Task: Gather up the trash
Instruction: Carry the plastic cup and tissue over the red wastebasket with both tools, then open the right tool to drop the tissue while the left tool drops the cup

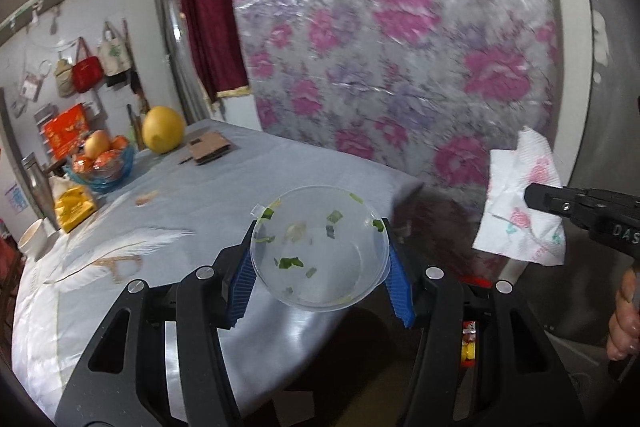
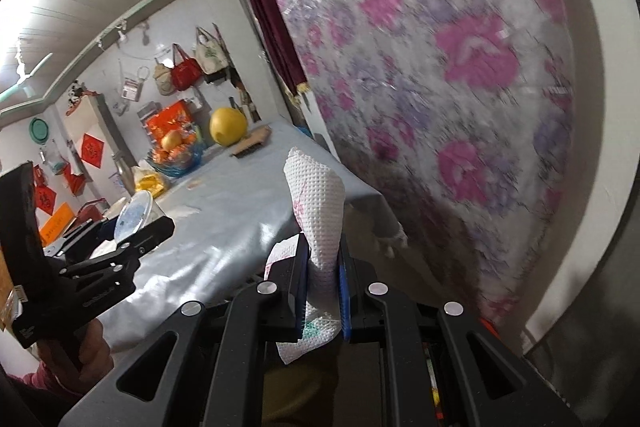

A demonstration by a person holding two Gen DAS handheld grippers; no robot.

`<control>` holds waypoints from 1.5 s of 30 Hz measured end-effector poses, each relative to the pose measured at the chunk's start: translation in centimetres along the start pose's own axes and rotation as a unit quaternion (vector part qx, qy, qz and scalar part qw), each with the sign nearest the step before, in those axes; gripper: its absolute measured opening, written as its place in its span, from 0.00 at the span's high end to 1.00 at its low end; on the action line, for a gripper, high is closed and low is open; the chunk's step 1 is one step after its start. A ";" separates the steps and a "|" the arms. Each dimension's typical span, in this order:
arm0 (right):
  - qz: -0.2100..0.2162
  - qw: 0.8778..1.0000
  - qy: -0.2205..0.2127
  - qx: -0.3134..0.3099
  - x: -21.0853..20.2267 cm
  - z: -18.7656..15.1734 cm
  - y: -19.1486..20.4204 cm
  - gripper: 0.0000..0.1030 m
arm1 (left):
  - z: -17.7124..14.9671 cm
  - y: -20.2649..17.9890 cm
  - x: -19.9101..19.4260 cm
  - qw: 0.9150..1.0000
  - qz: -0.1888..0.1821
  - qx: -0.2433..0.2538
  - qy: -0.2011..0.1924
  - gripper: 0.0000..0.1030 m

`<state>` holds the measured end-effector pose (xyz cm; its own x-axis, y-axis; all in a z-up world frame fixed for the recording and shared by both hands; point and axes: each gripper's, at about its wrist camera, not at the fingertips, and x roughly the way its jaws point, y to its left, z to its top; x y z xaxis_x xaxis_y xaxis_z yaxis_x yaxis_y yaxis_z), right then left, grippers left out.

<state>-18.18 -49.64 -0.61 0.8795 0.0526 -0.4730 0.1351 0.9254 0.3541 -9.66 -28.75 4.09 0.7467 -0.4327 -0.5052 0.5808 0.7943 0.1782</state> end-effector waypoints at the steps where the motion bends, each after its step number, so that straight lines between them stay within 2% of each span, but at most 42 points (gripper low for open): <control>1: -0.004 1.000 0.005 0.004 0.3 -0.3 -0.6 0.86 | -0.1 -0.5 0.4 1.000 -0.005 0.004 0.004 0.46; 10: -0.030 0.997 0.049 0.047 3.2 -3.1 -5.7 0.86 | -0.9 -4.4 3.8 0.998 -0.040 0.031 0.042 0.46; 18: -0.102 0.983 0.124 0.092 7.8 -7.6 -11.8 0.85 | -2.1 -6.7 5.7 0.994 -0.069 0.045 0.073 0.46; 19: -0.108 0.980 0.139 0.095 8.8 -8.4 -12.6 0.77 | -2.2 -6.9 5.8 0.993 -0.071 0.047 0.077 0.46; 20: -0.111 0.978 0.146 0.103 9.3 -9.1 -13.2 0.65 | -2.5 -7.2 6.2 0.993 -0.074 0.050 0.083 0.46; 21: -0.114 0.975 0.150 0.114 9.8 -9.8 -13.9 0.61 | -2.6 -7.3 6.4 0.992 -0.077 0.051 0.086 0.46; 23: -0.114 0.972 0.158 0.128 10.6 -10.7 -14.7 0.60 | -3.0 -7.7 7.2 0.991 -0.082 0.054 0.096 0.46; 31: -0.120 0.978 0.121 0.120 9.2 -9.5 -15.2 0.60 | -3.7 -9.3 9.6 0.985 -0.105 0.057 0.128 0.46; 37: -0.123 0.979 0.089 0.137 7.2 -8.2 -16.7 0.60 | -4.1 -11.9 10.8 0.979 -0.130 0.083 0.137 0.46; 45: -0.124 0.979 0.068 0.149 5.3 -7.6 -18.0 0.60 | -3.7 -17.4 13.3 0.962 -0.186 0.119 0.162 0.45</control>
<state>-19.44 -63.15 -15.64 0.7369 -0.0925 -0.6697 0.4823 0.7661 0.4249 -10.99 -46.73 -8.90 0.3544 -0.4825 -0.8010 0.8753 0.4727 0.1025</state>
